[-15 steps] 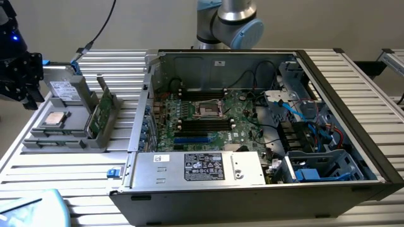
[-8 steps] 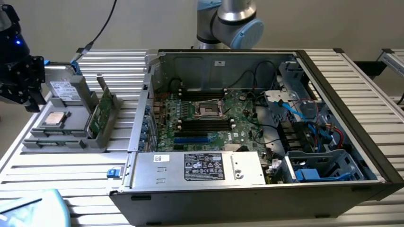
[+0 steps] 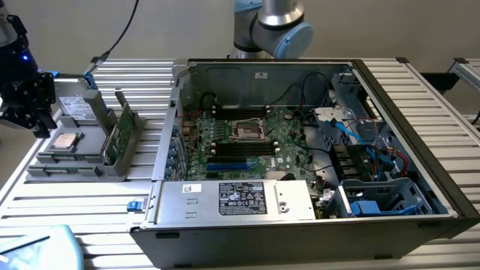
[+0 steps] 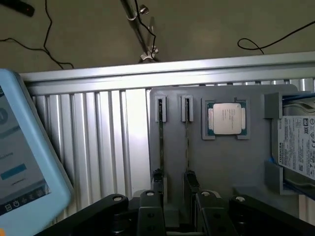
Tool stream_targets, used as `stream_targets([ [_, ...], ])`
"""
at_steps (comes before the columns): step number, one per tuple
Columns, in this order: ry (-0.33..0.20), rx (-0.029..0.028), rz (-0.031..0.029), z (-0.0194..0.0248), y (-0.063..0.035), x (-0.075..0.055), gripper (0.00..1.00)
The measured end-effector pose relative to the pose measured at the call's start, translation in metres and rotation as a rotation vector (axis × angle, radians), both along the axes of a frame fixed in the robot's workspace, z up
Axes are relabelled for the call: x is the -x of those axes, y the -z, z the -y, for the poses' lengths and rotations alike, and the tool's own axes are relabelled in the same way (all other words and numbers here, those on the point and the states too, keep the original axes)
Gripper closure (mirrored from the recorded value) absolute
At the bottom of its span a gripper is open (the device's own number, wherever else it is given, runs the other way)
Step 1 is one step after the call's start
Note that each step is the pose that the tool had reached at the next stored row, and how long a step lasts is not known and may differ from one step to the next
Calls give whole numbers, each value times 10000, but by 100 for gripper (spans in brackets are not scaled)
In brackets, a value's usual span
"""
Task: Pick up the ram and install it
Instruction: 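Pick up the ram and move it above insertion slot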
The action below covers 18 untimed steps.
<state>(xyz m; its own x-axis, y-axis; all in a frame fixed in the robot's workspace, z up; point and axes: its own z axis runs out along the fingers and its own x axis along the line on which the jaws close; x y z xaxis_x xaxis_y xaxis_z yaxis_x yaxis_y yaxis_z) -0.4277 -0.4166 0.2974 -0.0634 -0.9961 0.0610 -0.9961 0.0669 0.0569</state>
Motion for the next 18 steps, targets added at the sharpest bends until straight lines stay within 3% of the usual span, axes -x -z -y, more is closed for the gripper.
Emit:
stream_targets([
  [2, -5, -74, 27, 0, 19, 5, 69],
  [7, -9, -389, 87, 11, 59, 48, 69],
  [18, -45, -560, 86, 81, 236, 75, 69],
])
